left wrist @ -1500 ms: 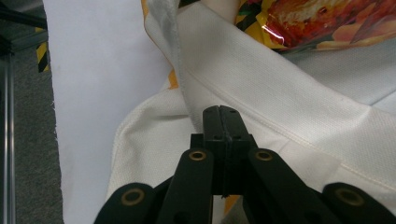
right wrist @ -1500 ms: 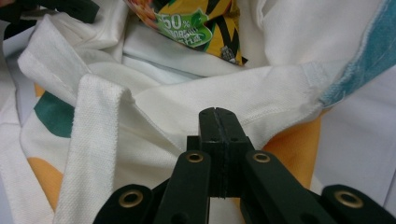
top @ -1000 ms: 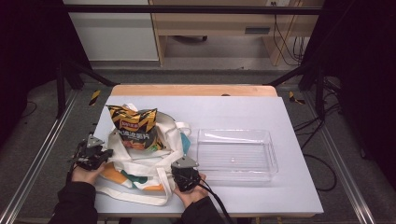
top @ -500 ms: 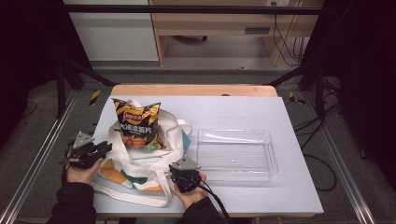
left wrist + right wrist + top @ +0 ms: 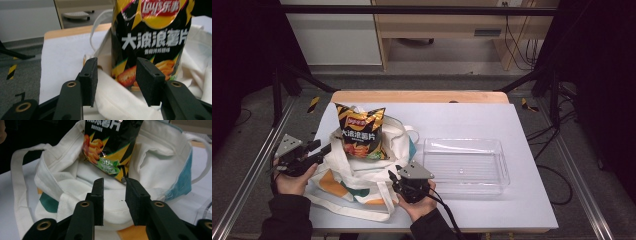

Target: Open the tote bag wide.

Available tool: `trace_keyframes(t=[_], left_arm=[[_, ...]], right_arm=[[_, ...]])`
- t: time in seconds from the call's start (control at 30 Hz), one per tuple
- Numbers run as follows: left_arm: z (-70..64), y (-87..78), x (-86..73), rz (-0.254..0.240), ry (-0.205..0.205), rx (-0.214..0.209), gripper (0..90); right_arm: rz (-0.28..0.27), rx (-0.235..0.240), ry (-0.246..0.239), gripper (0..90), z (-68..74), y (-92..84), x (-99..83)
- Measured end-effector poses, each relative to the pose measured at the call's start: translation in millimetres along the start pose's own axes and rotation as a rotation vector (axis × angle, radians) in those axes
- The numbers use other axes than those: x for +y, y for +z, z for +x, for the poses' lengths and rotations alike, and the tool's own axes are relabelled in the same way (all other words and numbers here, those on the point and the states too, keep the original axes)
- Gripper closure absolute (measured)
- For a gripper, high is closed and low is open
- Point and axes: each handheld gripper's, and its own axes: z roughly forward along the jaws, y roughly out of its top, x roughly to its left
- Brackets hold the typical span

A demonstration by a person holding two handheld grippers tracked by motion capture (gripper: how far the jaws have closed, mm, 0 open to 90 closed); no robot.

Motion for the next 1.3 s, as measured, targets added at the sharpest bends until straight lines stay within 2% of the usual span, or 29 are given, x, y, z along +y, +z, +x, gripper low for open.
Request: trace_keyframes(t=[0.07,0.2,0.23,0.37,0.53,0.57,0.7,0.9,0.97,1.0,1.1,1.23,1.3], left_arm=[[-0.6,-1.6,6.8,-0.019,0.001,-0.004,51.6],[-2.8,-1.9,18.6,-0.044,0.019,-0.014,50.3],[-3.5,-1.7,21.0,-0.049,0.023,-0.014,50.3],[-3.6,1.8,30.1,-0.065,0.029,-0.013,49.4],[-1.2,16.2,39.2,-0.074,0.004,-0.015,48.4],[-1.3,19.9,40.9,-0.072,0.006,-0.015,48.4],[-2.5,36.5,45.9,-0.060,0.006,-0.009,48.3],[-0.8,56.8,45.9,-0.035,-0.004,-0.013,47.8],[-1.4,61.6,44.9,-0.030,0.000,-0.026,47.5],[-2.0,64.3,44.4,-0.025,0.006,-0.031,47.5],[-4.6,73.0,42.8,-0.015,0.008,-0.061,48.8],[-8.3,81.4,42.1,0.015,0.000,-0.074,56.2],[-9.4,86.2,41.9,0.039,-0.007,-0.070,63.8]], right_arm=[[-0.013,-0.002,0.001,63.7,-2.3,-3.4,4.3],[-0.060,-0.040,-0.010,52.5,-13.7,-12.1,17.8],[-0.060,-0.040,-0.010,52.5,-13.7,-12.1,17.8],[-0.059,-0.065,-0.013,45.3,-28.5,-16.7,28.4],[-0.057,-0.104,0.032,40.6,-57.0,-26.3,40.0],[-0.057,-0.104,0.032,40.6,-57.0,-26.3,40.0],[-0.055,-0.126,0.045,39.2,-73.9,-38.0,43.9],[-0.067,-0.168,0.044,37.4,-99.5,-69.4,38.8],[-0.075,-0.195,0.041,36.6,-110.5,-86.0,33.0],[-0.075,-0.195,0.041,36.6,-110.5,-86.0,33.0],[-0.078,-0.228,0.042,35.4,-123.0,-104.6,24.1],[-0.077,-0.259,0.062,34.2,-138.1,-124.5,9.7],[-0.067,-0.274,0.070,33.8,-144.8,-132.7,1.6]])
